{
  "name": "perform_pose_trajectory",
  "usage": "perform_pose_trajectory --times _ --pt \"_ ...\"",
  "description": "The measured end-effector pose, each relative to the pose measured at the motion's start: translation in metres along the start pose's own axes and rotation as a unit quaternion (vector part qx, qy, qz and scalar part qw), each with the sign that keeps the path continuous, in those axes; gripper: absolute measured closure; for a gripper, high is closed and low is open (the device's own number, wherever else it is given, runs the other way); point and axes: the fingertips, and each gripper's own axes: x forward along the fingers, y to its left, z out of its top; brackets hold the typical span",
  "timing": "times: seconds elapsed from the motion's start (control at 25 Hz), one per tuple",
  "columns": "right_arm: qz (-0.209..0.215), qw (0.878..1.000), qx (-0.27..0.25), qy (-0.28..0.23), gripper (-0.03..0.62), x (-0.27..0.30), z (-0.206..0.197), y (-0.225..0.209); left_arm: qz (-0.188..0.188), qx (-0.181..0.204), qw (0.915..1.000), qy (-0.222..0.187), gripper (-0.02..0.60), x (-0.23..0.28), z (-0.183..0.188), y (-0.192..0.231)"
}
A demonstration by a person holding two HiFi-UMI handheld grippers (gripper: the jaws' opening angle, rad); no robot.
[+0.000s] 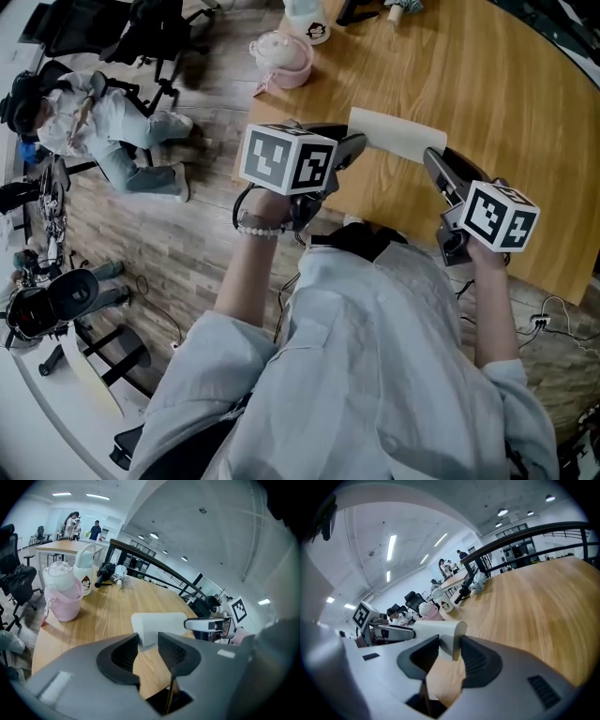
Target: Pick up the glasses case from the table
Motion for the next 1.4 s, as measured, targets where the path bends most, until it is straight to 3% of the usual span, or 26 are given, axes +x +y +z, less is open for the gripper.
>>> perform_pose_trajectory --times 0.6,0.96,1.4 --pt "0.002 0.999 -0.039 -0.015 0.448 -0.039 0.023 0.020 0.016 0.008 0.9998 -0.004 0.444 -0.026 0.013 -0.034" --pt "0.003 0.998 -0.054 -0.031 0.450 -0.054 0.041 0.029 0.023 0.024 0.9991 -0.029 0.445 -0.039 0.029 -0.048" --pt "0.010 0.997 -0.070 -0.030 0.451 -0.050 0.045 0.037 0.021 0.009 0.9990 -0.037 0.445 -0.046 0.027 -0.044"
